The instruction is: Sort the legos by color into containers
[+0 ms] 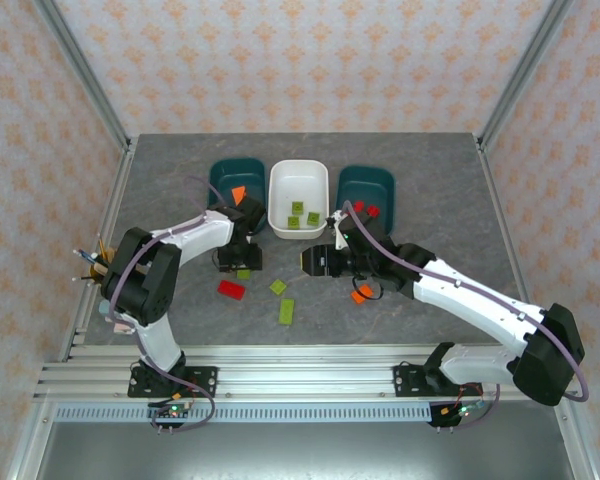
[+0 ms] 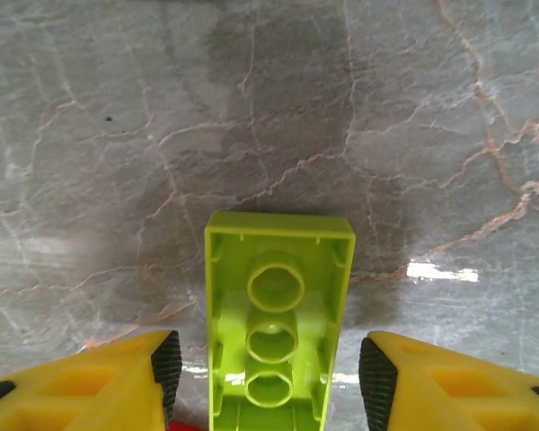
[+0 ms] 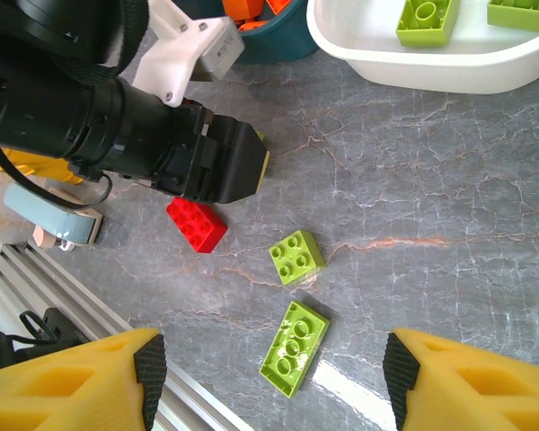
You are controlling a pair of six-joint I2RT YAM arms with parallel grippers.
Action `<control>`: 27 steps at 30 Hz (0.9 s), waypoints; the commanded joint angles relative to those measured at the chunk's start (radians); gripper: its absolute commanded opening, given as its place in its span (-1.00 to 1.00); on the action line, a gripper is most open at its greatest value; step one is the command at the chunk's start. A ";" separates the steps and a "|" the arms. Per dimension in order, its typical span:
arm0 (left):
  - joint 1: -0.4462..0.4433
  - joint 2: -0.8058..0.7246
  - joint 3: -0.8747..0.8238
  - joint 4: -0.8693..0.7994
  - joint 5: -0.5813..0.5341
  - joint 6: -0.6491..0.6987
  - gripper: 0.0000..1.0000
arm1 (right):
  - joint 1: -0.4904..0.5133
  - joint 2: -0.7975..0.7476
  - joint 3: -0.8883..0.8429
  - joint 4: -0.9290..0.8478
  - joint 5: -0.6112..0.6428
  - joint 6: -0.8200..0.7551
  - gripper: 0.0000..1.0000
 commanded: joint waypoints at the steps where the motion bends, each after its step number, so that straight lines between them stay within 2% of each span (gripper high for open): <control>1: 0.003 0.023 -0.008 0.031 -0.001 0.017 0.04 | 0.001 -0.007 0.046 -0.009 0.032 0.006 0.33; 5: 0.003 0.052 -0.010 0.032 -0.018 0.016 -0.17 | 0.001 0.008 0.057 -0.016 0.037 0.008 0.32; 10: 0.004 0.053 -0.021 0.039 -0.038 0.010 -0.32 | 0.001 0.017 0.066 -0.024 0.043 0.016 0.32; 16: -0.018 -0.063 0.027 -0.047 -0.064 -0.018 -0.37 | 0.001 -0.012 0.088 -0.066 0.117 0.016 0.30; 21: -0.056 -0.121 0.204 -0.192 -0.064 -0.056 -0.36 | -0.015 -0.068 0.098 -0.071 0.248 0.050 0.29; 23: -0.061 -0.098 0.300 -0.228 -0.060 -0.064 -0.36 | -0.035 -0.067 0.114 -0.068 0.292 0.069 0.28; 27: -0.061 0.015 0.510 -0.274 -0.071 -0.059 -0.36 | -0.105 -0.045 0.151 -0.043 0.298 0.105 0.29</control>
